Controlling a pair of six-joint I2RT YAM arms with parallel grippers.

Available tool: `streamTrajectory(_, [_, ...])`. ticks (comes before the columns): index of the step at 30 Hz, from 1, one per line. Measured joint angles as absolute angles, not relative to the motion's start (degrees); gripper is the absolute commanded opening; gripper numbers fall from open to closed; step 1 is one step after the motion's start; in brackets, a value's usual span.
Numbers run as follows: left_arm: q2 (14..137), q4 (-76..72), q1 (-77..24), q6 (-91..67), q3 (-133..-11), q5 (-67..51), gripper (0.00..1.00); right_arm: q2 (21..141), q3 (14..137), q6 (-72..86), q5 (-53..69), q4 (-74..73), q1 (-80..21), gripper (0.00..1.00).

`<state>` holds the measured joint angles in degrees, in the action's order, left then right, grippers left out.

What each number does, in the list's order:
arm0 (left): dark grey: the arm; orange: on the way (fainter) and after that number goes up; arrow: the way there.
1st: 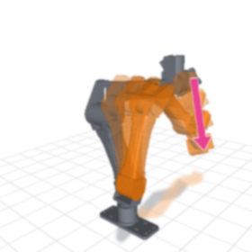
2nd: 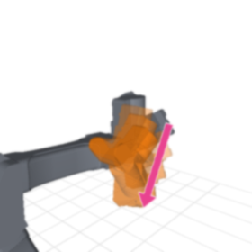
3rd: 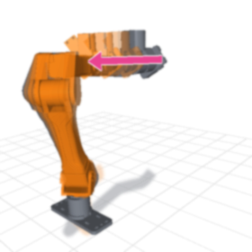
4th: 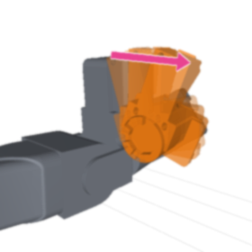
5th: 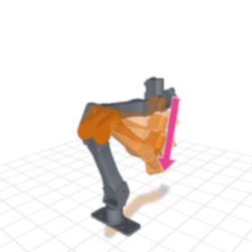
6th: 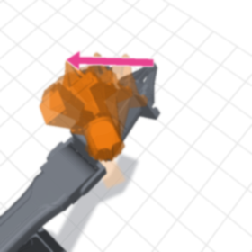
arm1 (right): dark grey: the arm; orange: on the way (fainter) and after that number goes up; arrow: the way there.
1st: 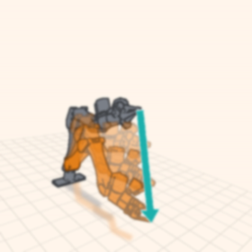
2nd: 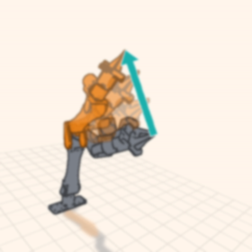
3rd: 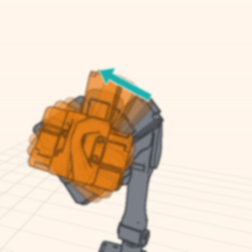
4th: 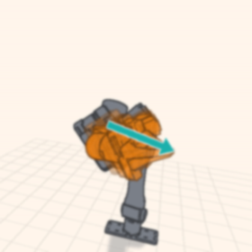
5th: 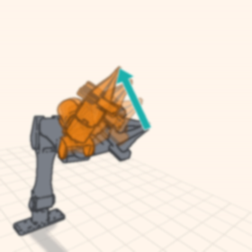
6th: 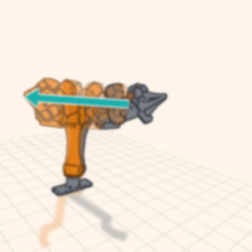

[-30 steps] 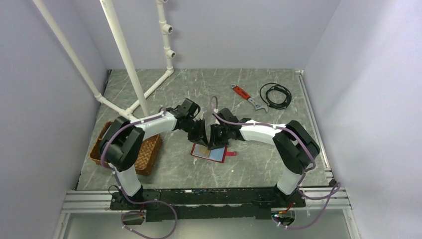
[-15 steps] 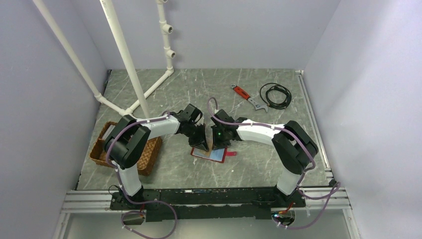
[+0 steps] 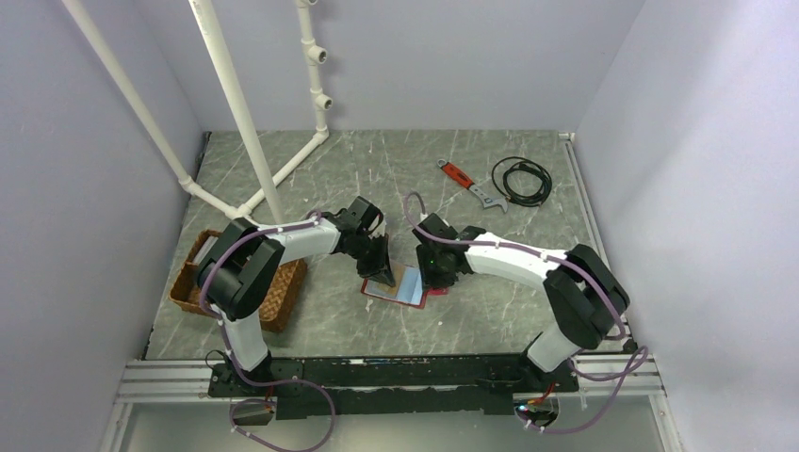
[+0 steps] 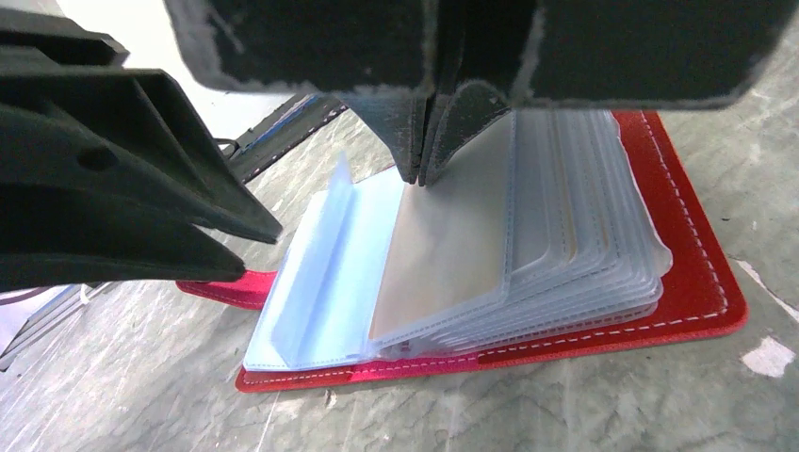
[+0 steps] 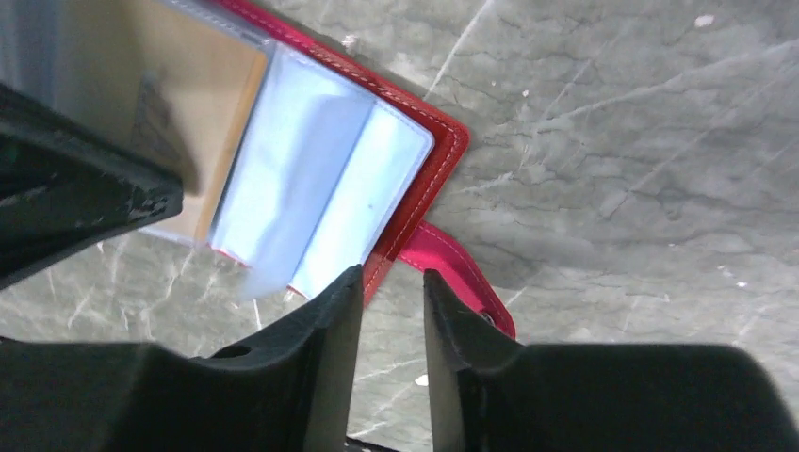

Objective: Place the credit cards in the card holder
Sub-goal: Pick up the credit card from the storage box.

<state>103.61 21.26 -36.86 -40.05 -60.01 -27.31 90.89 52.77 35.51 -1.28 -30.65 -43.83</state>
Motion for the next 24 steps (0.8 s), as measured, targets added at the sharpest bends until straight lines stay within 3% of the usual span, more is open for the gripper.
streamTrajectory(8, [103.6,21.3,-36.9,-39.9,-60.0,-27.3,0.00,88.0,54.8,30.2,3.4,-29.3,-44.4,0.40])
streamTrajectory(17, [103.6,21.5,-36.9,-39.7,-60.0,-27.2,0.00,97.3,60.1,28.6,13.2,-21.1,-44.7,0.20])
streamTrajectory(24, [103.5,21.9,-36.7,-39.7,-60.0,-27.1,0.00,98.4,55.8,28.5,12.6,-20.5,-44.8,0.19])
